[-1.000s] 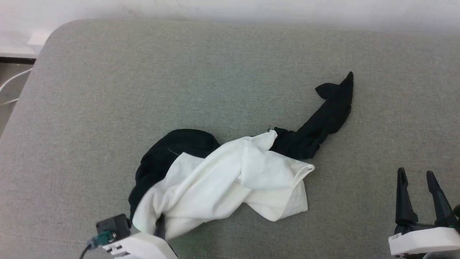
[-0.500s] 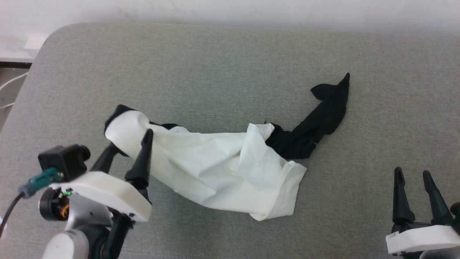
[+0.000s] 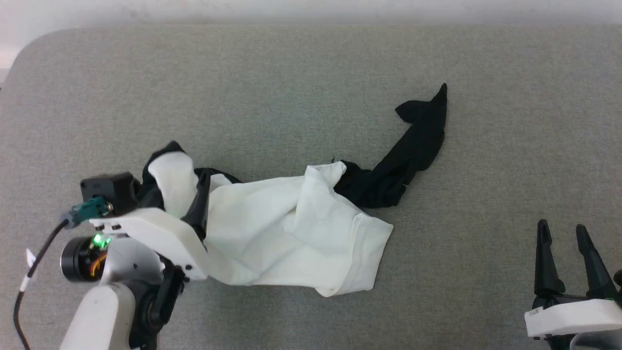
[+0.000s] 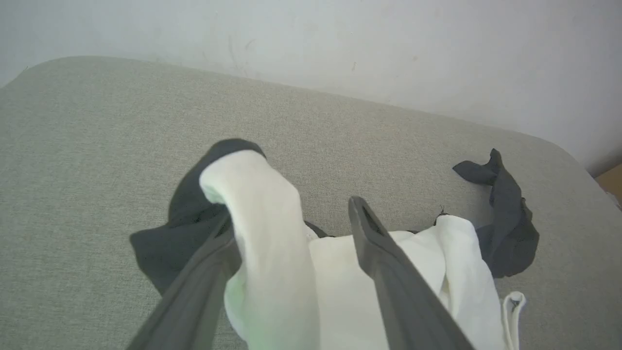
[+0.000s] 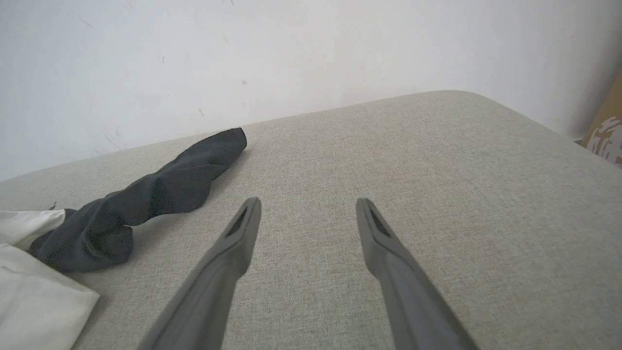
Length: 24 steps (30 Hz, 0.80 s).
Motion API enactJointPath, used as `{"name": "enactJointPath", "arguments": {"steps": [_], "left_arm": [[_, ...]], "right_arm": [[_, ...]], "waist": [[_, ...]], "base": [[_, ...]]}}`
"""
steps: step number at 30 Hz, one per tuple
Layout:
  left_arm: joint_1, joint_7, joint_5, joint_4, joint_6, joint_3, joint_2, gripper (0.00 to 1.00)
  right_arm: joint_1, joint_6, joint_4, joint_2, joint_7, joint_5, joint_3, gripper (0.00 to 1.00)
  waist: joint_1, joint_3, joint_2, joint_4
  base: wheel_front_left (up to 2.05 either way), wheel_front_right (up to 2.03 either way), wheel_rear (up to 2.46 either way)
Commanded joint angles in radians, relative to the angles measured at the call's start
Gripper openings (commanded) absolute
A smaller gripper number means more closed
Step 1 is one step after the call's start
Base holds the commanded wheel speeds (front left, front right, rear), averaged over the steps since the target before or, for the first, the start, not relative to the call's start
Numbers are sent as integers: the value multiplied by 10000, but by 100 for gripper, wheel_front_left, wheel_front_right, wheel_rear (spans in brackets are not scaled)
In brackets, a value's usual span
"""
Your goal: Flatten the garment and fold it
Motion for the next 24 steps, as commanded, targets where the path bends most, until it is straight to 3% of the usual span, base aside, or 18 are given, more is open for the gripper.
{"name": "enactJointPath", "arguments": {"steps": [1, 7, 17, 21, 24], "left_arm": [[166, 122, 123, 149, 126, -1, 82, 100], [676, 1374, 111, 758, 198, -281, 523, 100], [1256, 1174, 134, -941, 519, 549, 1119, 100], [726, 590, 137, -1476, 209, 580, 1140, 100], [66, 451, 119, -1085, -227, 210, 1120, 100]], "right_arm": [[-91, -6, -27, 1, -45, -40, -19, 100], [-72, -6, 32, 1, -45, -38, -40, 100], [5, -6, 57, 1, -45, -53, -142, 100], [26, -6, 97, 1, -45, -78, -70, 100], [15, -6, 109, 1, -45, -88, 22, 100]], "waist": [[-1, 42, 0, -44], [-1, -38, 0, 79], [-1, -133, 0, 507], [-1, -175, 0, 679], [-1, -217, 0, 764]], "base": [[0, 0, 0], [0, 0, 0], [0, 0, 0], [0, 0, 0], [0, 0, 0]]}}
